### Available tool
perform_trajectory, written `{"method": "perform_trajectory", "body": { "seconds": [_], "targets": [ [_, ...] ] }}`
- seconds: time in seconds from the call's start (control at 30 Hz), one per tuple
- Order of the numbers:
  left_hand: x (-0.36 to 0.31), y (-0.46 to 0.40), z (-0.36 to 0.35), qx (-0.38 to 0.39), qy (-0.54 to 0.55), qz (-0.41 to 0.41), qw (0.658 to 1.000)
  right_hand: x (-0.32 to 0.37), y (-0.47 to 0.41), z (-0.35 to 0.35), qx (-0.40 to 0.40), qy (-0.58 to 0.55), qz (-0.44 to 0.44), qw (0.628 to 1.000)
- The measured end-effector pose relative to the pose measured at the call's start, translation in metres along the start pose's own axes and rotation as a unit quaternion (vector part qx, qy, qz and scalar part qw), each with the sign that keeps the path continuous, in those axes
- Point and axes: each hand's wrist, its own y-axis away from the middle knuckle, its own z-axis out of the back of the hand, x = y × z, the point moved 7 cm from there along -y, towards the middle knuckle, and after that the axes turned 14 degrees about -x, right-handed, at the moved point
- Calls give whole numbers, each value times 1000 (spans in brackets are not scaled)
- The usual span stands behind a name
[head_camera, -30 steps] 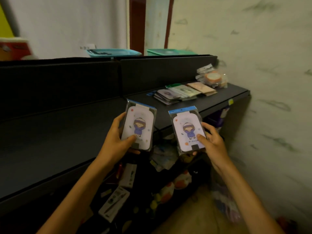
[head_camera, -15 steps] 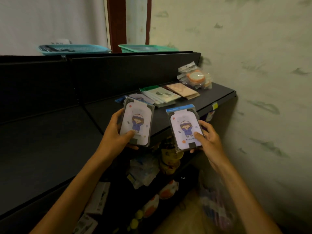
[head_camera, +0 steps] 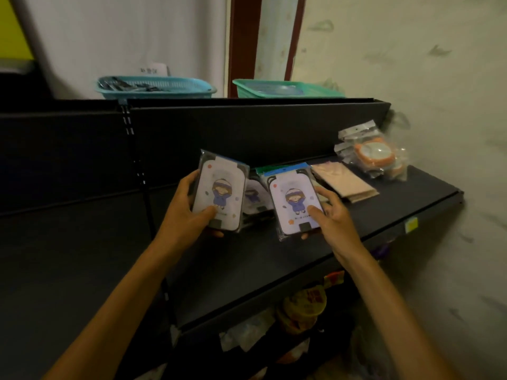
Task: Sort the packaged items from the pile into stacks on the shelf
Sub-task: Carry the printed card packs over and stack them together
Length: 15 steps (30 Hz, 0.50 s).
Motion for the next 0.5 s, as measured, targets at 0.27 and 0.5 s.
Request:
{"method": "perform_trajectory", "body": {
  "seconds": [0.27, 0.5],
  "targets": [
    [5, -16, 15, -91, -13, 26, 995, 1, -47, -66, 113, 28, 22, 993],
    [3, -11, 10, -161, -32, 21, 986, -2, -66, -91, 189, 98, 57, 975]
  ]
}}
